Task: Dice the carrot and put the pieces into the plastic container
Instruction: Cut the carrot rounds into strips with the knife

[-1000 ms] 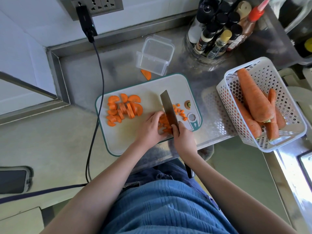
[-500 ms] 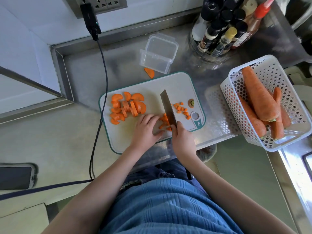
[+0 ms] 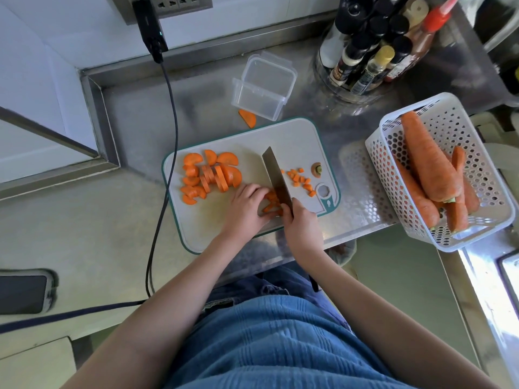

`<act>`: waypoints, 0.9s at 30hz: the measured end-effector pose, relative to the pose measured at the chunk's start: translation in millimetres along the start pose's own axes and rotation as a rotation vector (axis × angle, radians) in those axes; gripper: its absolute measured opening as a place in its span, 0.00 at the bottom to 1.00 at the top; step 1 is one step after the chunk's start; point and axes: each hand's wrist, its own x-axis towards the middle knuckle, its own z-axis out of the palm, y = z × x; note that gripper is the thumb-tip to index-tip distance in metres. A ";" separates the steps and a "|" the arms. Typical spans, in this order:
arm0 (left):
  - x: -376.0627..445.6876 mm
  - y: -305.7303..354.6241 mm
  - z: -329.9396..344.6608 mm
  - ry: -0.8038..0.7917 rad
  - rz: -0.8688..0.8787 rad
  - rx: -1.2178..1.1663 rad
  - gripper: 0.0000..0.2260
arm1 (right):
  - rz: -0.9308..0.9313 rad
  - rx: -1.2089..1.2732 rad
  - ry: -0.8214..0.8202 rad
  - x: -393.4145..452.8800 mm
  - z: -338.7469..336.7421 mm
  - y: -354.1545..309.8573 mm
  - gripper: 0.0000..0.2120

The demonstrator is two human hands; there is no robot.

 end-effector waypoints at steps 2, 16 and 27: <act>0.8 1.0 -0.8 0.003 0.001 -0.008 0.21 | -0.015 -0.011 -0.018 1.2 -1.8 -1.1 0.12; -13.5 -9.1 -6.6 0.063 -0.065 -0.034 0.12 | -0.023 0.055 0.020 -0.3 -15.8 1.8 0.13; -2.0 -6.7 -10.6 0.003 -0.077 -0.053 0.12 | 0.018 0.094 0.020 -9.6 4.1 -9.2 0.13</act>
